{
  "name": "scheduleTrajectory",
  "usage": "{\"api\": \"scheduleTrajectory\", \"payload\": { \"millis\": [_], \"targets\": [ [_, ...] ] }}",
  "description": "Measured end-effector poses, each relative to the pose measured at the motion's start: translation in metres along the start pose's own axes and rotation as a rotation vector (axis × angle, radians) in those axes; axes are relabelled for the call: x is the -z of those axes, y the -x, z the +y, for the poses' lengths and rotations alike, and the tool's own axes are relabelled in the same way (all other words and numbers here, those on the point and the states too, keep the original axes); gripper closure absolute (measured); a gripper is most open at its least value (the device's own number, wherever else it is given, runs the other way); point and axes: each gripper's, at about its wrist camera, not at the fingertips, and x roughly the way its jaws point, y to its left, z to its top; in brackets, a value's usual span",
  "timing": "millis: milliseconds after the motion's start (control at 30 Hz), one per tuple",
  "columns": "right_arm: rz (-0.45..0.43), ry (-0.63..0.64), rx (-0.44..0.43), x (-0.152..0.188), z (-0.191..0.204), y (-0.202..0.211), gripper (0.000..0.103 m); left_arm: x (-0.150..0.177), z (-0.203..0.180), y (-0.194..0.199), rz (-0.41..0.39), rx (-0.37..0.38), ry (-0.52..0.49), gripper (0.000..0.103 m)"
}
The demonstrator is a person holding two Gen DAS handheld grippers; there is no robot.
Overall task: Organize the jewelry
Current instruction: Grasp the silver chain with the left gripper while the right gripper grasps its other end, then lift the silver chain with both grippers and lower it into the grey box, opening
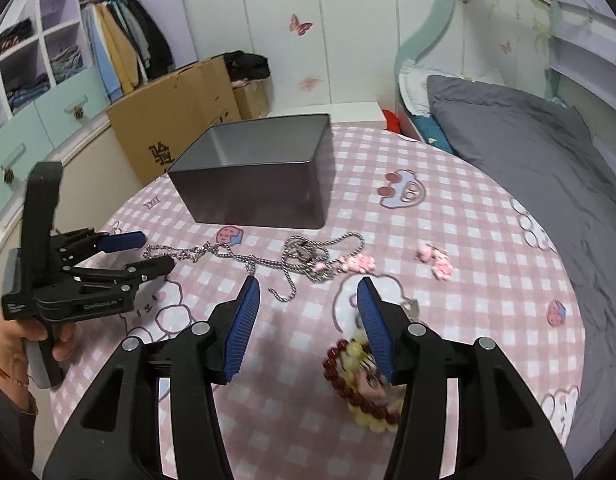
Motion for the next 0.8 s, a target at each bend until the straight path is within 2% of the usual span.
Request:
{"api": "scheduleTrajectory", "payload": {
  "millis": [33,167,267,333,533,567,633,733,800],
  "targets": [
    [0.007,0.008,-0.003,-0.002,0.001,-0.004,0.054,0.000,0.000,0.001,-0.007,0.011,-0.005,0.068],
    [0.038,0.050,-0.022,-0.010,0.009,-0.025,0.054,-0.001,0.002,0.002,-0.011,0.035,0.001,0.080],
    [0.055,0.100,-0.011,-0.016,0.014,-0.039,0.052,-0.002,0.006,0.002,-0.013,0.051,0.026,0.086],
    [0.065,0.129,0.031,-0.021,0.015,-0.048,0.051,-0.002,0.009,0.002,-0.015,0.061,0.038,0.089],
    [0.117,0.182,0.038,-0.025,0.016,-0.071,0.050,-0.001,0.011,0.001,-0.013,0.074,0.045,0.091],
    [0.120,0.184,0.023,-0.025,0.017,-0.072,0.053,-0.002,0.011,0.001,-0.013,0.075,0.044,0.092],
    [0.121,0.178,-0.005,-0.024,0.018,-0.072,0.076,-0.002,0.012,0.000,-0.011,0.079,0.045,0.092],
    [0.137,0.187,-0.016,-0.024,0.020,-0.070,0.088,-0.003,0.010,0.001,0.000,0.084,0.042,0.094],
    [0.142,0.184,-0.019,-0.024,0.021,-0.068,0.088,-0.004,0.008,0.003,0.007,0.098,0.037,0.094]
  ]
}}
